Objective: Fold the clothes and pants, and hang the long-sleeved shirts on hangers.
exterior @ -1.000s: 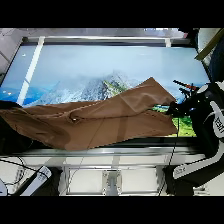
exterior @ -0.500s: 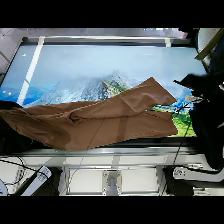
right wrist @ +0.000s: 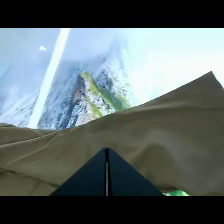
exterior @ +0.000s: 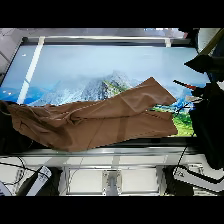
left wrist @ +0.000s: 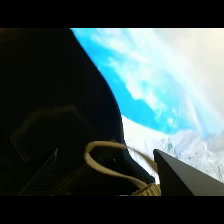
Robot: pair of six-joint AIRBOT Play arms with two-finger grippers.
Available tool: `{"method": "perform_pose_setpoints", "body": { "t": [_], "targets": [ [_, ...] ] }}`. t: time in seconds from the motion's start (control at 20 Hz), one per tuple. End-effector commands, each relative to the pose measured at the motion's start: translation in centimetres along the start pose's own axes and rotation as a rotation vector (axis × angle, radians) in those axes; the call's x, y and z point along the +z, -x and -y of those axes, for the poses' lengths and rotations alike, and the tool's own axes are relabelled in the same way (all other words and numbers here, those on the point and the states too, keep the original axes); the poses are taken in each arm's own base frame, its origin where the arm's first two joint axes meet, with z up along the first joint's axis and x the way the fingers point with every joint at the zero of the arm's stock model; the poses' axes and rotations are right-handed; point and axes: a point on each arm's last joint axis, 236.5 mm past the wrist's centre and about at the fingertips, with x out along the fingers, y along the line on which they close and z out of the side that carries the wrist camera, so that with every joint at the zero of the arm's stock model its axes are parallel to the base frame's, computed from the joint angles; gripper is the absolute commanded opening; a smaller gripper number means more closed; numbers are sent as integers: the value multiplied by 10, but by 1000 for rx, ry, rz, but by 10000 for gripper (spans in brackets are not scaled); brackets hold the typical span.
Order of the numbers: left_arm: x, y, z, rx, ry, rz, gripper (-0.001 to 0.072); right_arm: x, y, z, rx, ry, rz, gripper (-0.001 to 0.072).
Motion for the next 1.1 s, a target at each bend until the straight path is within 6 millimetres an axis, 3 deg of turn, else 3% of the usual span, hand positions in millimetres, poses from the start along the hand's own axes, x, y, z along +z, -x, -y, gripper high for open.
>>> {"method": "perform_pose_setpoints", "body": {
  "t": [0.0,0.15,0.25,0.3,0.55,0.8,0.9,1.05],
  "targets": [
    [25,32,9,-26,-61,118,695,-3,2,-13,48,1,-14,13],
    [17,53,44,-167,-18,102,696,1,3,-13,41,5,1,13],
    [-10,55,61,-235,-10,-15,696,1,3,-12,39,5,2,13],
    [-25,55,60,-229,-22,-76,696,1,3,-12,39,5,2,13],
    [-65,61,-18,41,-6,-246,695,1,3,-12,39,5,2,13],
    [-80,55,-43,118,-13,-280,695,1,3,-12,39,5,2,13],
    [-109,43,-70,205,-34,-363,695,1,3,-12,39,5,2,13],
    [-168,14,-94,229,45,-510,680,1,3,-12,39,5,2,13]
  ]
}}
